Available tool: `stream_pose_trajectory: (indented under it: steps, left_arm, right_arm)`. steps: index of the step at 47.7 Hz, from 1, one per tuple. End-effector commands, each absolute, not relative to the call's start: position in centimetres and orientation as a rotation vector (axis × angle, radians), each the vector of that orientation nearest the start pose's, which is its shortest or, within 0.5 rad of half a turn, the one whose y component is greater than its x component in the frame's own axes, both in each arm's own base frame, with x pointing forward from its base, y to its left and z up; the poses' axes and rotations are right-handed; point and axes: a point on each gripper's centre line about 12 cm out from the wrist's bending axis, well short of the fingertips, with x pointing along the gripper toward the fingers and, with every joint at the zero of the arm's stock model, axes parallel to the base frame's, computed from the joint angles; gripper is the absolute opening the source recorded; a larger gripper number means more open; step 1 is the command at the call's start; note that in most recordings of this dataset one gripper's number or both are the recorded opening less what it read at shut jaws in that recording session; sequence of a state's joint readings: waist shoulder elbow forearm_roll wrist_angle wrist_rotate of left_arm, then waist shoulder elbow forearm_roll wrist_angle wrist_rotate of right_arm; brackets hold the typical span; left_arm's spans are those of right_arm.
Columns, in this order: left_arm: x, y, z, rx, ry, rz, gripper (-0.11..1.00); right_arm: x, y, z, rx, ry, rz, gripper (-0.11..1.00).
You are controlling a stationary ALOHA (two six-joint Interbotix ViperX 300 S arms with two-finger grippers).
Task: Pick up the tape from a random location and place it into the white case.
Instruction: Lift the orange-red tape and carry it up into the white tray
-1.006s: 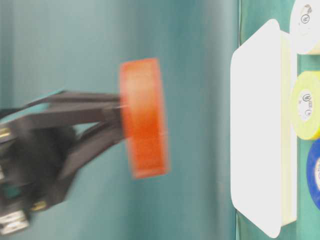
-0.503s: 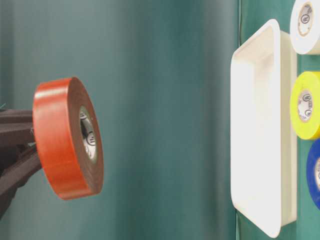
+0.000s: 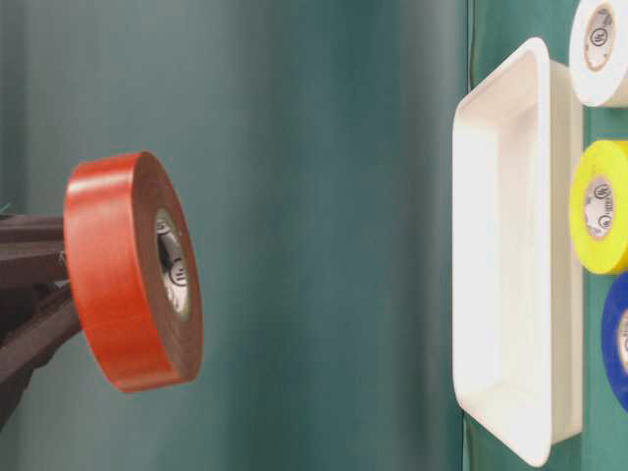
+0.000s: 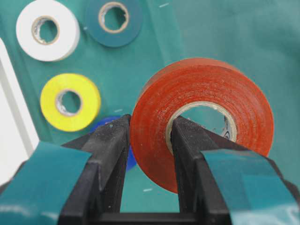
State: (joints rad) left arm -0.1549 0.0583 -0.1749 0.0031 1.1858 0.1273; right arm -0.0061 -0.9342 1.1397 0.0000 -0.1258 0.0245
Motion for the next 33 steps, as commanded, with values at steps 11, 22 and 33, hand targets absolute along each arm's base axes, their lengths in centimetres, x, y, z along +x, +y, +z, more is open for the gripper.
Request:
stream_pose_trajectory:
  steps: [11, 22, 33]
  left_arm:
    - [42.0, -6.4, 37.9, 0.196, 0.992, -0.2, 0.23]
    - [42.3, -4.1, 38.1, 0.171, 0.993, -0.149, 0.23]
    - [42.2, 0.6, 38.2, 0.116, 0.997, -0.048, 0.23]
  right_arm:
    - [20.8, -0.1, 29.2, 0.029, 0.057, -0.007, 0.0]
    - [20.8, -0.2, 29.3, 0.029, 0.055, -0.009, 0.0]
    - [20.9, -0.1, 29.3, 0.029, 0.055, -0.007, 0.0]
